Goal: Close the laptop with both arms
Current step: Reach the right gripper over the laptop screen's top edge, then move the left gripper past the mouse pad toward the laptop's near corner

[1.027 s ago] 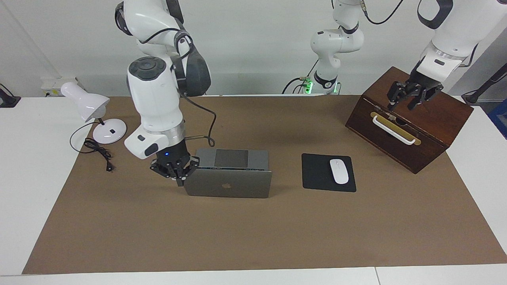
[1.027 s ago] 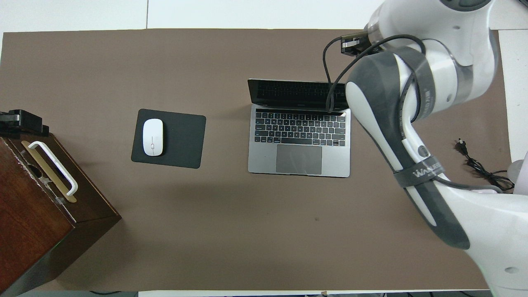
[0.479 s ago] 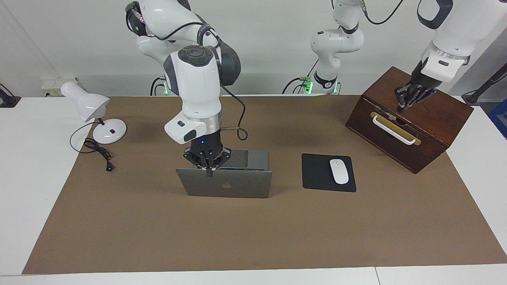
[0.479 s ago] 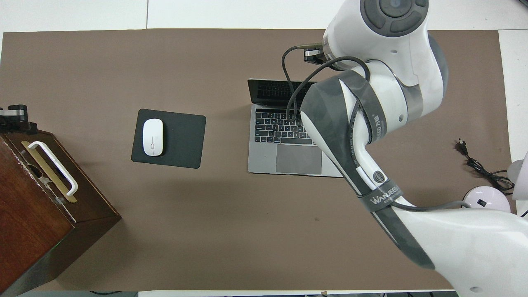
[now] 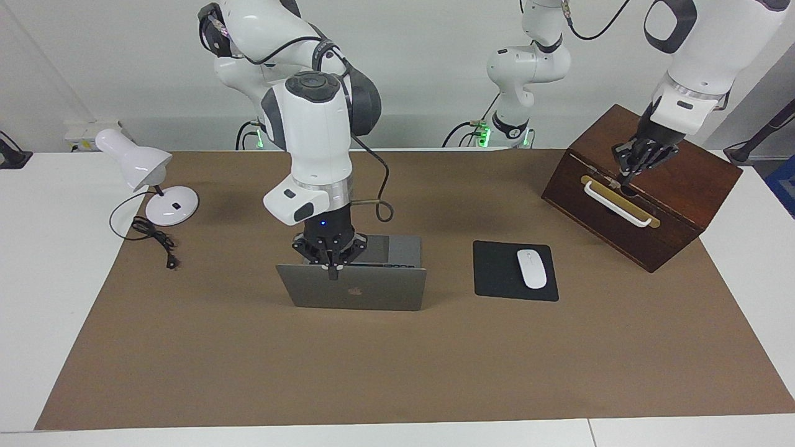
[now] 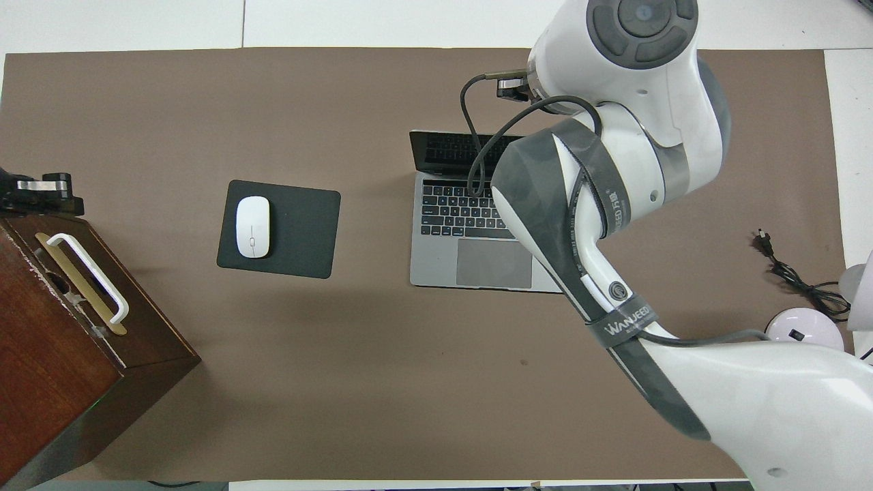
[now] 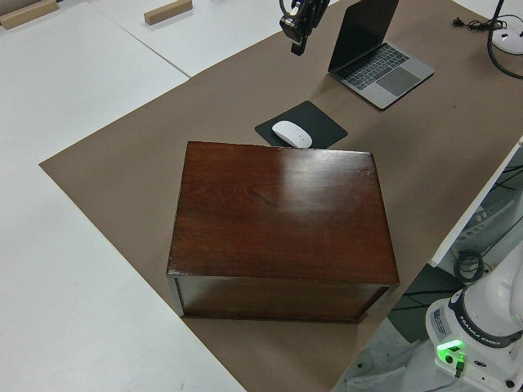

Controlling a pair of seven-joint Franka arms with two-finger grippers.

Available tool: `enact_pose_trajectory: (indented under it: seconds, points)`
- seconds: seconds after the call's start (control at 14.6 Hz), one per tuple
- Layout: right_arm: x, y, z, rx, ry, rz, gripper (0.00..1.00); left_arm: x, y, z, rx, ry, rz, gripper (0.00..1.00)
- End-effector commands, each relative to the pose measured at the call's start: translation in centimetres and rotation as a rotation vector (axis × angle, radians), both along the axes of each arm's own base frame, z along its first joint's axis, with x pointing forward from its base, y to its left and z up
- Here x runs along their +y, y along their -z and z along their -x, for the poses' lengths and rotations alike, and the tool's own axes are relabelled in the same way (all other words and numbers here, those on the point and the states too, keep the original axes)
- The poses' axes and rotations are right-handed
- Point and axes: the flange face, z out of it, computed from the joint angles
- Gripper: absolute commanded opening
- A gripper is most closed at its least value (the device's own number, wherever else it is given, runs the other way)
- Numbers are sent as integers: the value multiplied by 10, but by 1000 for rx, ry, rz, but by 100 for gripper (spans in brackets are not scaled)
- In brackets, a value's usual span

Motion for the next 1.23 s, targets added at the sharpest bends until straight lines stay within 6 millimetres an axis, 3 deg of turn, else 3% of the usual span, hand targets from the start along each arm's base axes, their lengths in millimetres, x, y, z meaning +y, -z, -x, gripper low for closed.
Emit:
enact_pose_trajectory:
  seconds: [0.0, 0.41, 0.82, 1.16]
  points:
    - [3, 7, -4, -23, 8, 3, 0, -14, 17, 21, -59, 52, 14, 0]
    - [7, 19, -5, -37, -3, -6, 0, -63, 64, 52, -209, 164, 32, 0]
    - [9, 21, -4, -35, -14, -3, 0, -133, 120, 95, -355, 305, 58, 0]
    - [8, 37, -1, -26, -21, 1, 0, -186, 173, 120, -422, 404, 88, 0]
